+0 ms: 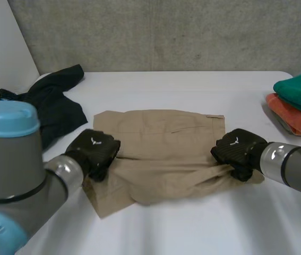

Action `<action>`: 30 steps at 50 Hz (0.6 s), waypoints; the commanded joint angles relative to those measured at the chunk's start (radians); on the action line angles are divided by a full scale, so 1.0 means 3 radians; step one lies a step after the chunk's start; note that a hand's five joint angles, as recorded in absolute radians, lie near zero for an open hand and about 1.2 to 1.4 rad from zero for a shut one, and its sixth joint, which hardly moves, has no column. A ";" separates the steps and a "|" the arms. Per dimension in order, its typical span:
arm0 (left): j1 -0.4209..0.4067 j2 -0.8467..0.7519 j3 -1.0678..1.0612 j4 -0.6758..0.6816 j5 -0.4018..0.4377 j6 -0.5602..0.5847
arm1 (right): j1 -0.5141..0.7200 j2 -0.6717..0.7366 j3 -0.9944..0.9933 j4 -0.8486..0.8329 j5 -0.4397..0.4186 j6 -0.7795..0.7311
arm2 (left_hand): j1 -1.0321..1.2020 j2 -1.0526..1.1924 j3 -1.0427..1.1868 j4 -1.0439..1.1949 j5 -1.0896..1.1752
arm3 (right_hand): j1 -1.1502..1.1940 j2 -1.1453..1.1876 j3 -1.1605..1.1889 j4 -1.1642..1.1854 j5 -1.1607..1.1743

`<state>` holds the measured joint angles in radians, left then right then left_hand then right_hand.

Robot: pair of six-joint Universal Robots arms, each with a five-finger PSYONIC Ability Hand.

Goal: Fold the laundry.

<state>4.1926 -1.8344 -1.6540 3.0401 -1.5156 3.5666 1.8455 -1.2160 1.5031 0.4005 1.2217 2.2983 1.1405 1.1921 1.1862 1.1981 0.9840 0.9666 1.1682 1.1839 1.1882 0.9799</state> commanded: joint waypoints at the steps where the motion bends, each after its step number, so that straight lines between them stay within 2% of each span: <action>1: 0.0025 -0.0670 0.0910 0.0588 -0.0117 0.0051 | 0.0045 0.0418 -0.0530 -0.0639 0.0279 0.0065 | 0.0852 0.0681 0.0700 0.0661 0.0792 | 0.1432 0.0760 0.0708 0.0693 0.0806; 6: 0.0060 -0.0829 0.1667 0.1038 -0.0261 0.0383 | 0.0224 0.0397 -0.0986 -0.1344 0.0427 0.0152 | 0.0852 0.0681 0.0700 0.0661 0.0792 | 0.1432 0.0760 0.0708 0.0693 0.0806; 10: 0.0132 -0.0803 0.2107 0.1712 -0.0302 0.0807 | 0.0260 0.0290 -0.1170 -0.2274 0.0453 0.0259 | 0.0852 0.0681 0.0700 0.0661 0.0792 | 0.1432 0.0760 0.0708 0.0693 0.0806; 11: 0.0137 -0.0773 0.2174 0.2083 -0.0286 0.0914 | 0.0255 0.0255 -0.1190 -0.2478 0.0458 0.0269 | 0.0852 0.0681 0.0700 0.0661 0.0792 | 0.1432 0.0760 0.0708 0.0693 0.0806; 12: 0.0147 -0.0747 0.2205 0.2274 -0.0286 0.0956 | 0.0245 0.0173 -0.1231 -0.2845 0.0499 0.0315 | 0.0852 0.0681 0.0700 0.0661 0.0792 | 0.1432 0.0760 0.0708 0.0693 0.0806; 15: 0.0163 -0.0579 0.2231 0.2887 -0.0302 0.0951 | 0.0250 0.0091 -0.1287 -0.3251 0.0525 0.0448 | 0.0852 0.0681 0.0700 0.0661 0.0792 | 0.1432 0.0760 0.0708 0.0693 0.0806; 16: 0.0153 -0.0553 0.2210 0.2945 -0.0281 0.0951 | 0.0250 0.0086 -0.1318 -0.3257 0.0530 0.0484 | 0.0852 0.0681 0.0700 0.0661 0.0792 | 0.1432 0.0760 0.0708 0.0693 0.0806; 25: 0.0163 -0.0461 0.1684 0.2445 -0.0261 0.0941 | 0.0291 0.0080 -0.1227 -0.2813 0.0545 0.0602 | 0.0852 0.0681 0.0700 0.0661 0.0792 | 0.1432 0.0760 0.0708 0.0693 0.0806; 30: 0.0142 -0.0425 0.0929 0.2195 -0.0261 0.0925 | 0.0383 0.0070 -0.0839 -0.2460 0.0540 0.0592 | 0.0852 0.0681 0.0700 0.0661 0.0792 | 0.1432 0.0760 0.0708 0.0693 0.0806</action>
<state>4.2442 -1.9693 -1.1331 3.8096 -1.5942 3.8505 1.9307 -1.1933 1.1201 -0.4854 1.3861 2.4804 1.1406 1.1948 1.1909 1.1988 0.9841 0.9680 1.1682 1.1839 1.1888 0.9972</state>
